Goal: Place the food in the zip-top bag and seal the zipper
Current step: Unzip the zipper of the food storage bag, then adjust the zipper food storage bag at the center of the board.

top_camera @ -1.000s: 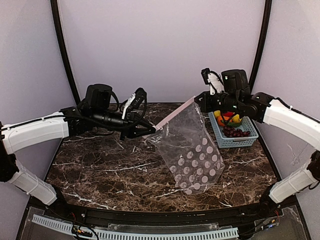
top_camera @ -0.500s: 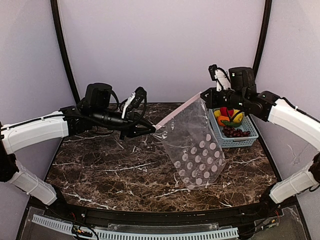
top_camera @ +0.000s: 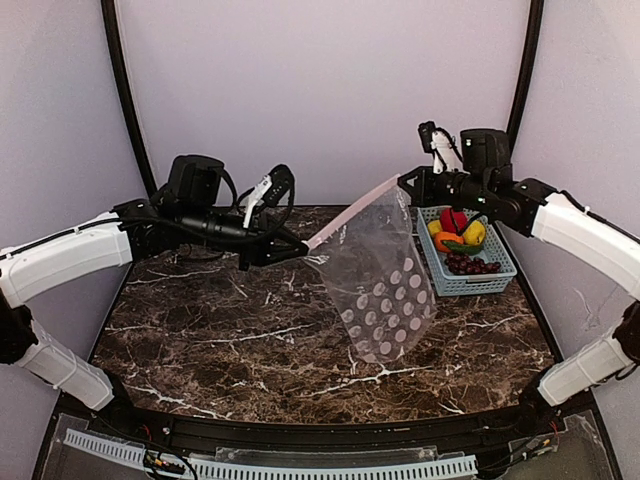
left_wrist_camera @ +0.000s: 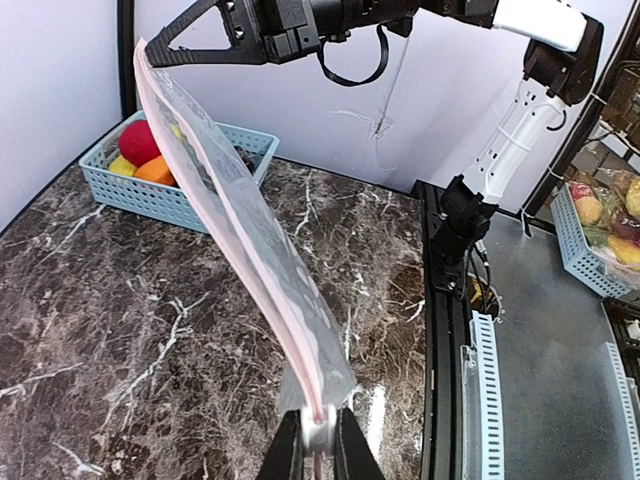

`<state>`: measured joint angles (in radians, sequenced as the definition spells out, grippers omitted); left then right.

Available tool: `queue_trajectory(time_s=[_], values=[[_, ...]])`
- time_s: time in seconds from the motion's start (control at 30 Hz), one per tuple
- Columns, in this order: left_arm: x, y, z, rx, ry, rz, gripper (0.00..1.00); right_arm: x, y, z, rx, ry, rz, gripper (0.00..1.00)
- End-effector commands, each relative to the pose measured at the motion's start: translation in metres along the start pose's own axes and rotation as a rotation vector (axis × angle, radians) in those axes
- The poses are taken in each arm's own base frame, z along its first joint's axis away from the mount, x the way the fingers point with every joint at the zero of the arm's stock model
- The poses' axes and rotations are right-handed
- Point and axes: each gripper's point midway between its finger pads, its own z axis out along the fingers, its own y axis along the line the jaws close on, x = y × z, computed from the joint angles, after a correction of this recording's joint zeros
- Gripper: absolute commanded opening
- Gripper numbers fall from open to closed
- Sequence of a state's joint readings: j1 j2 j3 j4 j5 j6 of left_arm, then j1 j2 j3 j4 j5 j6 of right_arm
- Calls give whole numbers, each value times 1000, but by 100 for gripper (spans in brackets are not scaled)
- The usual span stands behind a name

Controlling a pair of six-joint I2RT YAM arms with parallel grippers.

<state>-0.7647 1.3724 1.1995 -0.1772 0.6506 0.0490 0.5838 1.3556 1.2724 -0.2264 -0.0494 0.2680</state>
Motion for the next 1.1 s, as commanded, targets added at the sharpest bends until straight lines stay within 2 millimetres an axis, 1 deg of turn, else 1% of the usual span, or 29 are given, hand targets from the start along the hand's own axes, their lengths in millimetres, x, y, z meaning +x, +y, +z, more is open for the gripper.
queue_trajectory(time_s=[0.0,0.03,0.07,0.13,0.2,0.23,0.3,0.33,0.37,0.4,0.43,0.47,0.5,0.53,0.57,0.67,0.77,0.8,0.83,0.87,0.9,0.93,0.97,1.0,1.07], values=[[-31,10,-29,-131,-11,75,1,-45,21,2,-114,-116,-12,0],[-38,11,-35,-151,-13,83,1,-48,26,4,-138,-123,-20,0],[-41,16,-38,-186,-9,110,1,-50,30,5,-160,-128,-26,0],[-48,19,-46,-223,-4,150,1,-50,36,8,-199,-131,-37,0],[-49,18,-49,-232,-1,181,1,-44,38,11,-220,-128,-42,0],[-49,16,-50,-229,-1,190,1,-37,37,13,-221,-122,-40,0],[-42,12,-45,-204,6,203,1,-21,32,15,-216,-114,-27,0],[-32,7,-37,-185,25,203,1,-10,29,15,-214,-108,-18,0],[-27,6,-31,-175,35,207,1,0,27,15,-214,-100,-7,0],[-16,-1,-21,-156,64,219,1,10,24,13,-212,-92,6,0],[-7,-2,-12,-146,92,218,1,22,22,13,-214,-77,17,0],[1,-8,-3,-135,119,232,1,32,20,13,-209,-61,28,0],[10,-8,5,-128,149,229,1,41,17,12,-203,-45,39,0],[16,-14,12,-120,168,239,1,49,16,10,-197,-29,47,1],[21,-14,18,-115,183,240,1,56,14,7,-190,-16,56,7],[28,-13,26,-134,202,246,1,69,7,-6,-155,19,79,32],[25,-3,22,-204,186,250,1,69,0,-24,-102,27,110,55],[21,-2,19,-222,167,257,1,68,-1,-30,-91,26,125,61],[24,2,16,-248,169,256,1,65,-2,-36,-81,20,144,66],[17,2,13,-261,143,265,1,61,-2,-44,-72,9,173,71],[20,5,11,-282,144,263,1,58,-1,-49,-69,5,199,74],[15,5,8,-293,123,270,1,55,0,-53,-69,2,227,76],[17,7,7,-305,123,268,1,52,3,-57,-76,2,251,77],[15,5,5,-307,112,272,1,50,5,-60,-80,2,277,78],[17,5,5,-302,111,267,1,48,11,-61,-79,9,326,79]])
